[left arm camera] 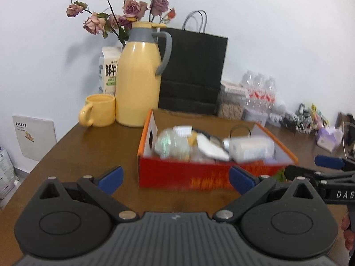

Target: Organize objects

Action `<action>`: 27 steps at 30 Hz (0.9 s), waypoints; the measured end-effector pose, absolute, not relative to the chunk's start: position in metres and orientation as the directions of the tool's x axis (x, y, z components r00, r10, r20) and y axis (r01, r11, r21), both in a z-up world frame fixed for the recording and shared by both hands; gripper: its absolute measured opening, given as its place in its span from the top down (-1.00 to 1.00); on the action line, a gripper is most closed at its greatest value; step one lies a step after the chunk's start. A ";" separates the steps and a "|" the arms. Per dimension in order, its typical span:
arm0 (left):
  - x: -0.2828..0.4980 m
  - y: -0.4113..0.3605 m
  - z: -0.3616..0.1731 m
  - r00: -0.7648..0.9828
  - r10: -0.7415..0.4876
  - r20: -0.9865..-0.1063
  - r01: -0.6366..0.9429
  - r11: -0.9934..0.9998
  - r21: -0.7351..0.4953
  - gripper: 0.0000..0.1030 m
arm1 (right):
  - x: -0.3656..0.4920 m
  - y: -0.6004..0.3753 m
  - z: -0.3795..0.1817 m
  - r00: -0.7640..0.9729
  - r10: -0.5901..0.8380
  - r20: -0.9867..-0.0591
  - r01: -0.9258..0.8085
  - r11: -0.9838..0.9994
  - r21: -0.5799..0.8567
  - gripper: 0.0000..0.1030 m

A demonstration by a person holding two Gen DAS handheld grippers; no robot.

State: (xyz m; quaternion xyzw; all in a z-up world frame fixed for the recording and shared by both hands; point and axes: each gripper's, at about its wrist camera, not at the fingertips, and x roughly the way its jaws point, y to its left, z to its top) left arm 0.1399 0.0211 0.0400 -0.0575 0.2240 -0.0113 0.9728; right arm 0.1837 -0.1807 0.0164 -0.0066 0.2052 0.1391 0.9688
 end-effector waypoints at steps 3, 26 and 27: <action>0.123 0.018 0.034 0.888 -0.057 -0.456 0.010 0.994 -0.105 -1.00 | 0.164 -0.180 0.011 0.866 0.269 -0.420 -0.275 0.960 0.049 -1.00; 0.079 0.011 0.016 0.852 -0.062 -0.519 0.016 0.996 -0.093 -1.00 | 0.112 -0.191 -0.002 0.845 0.244 -0.476 -0.243 0.968 0.063 -1.00; 0.079 0.011 0.016 0.853 -0.062 -0.519 0.016 0.996 -0.093 -1.00 | 0.112 -0.191 -0.001 0.845 0.244 -0.476 -0.243 0.968 0.064 -1.00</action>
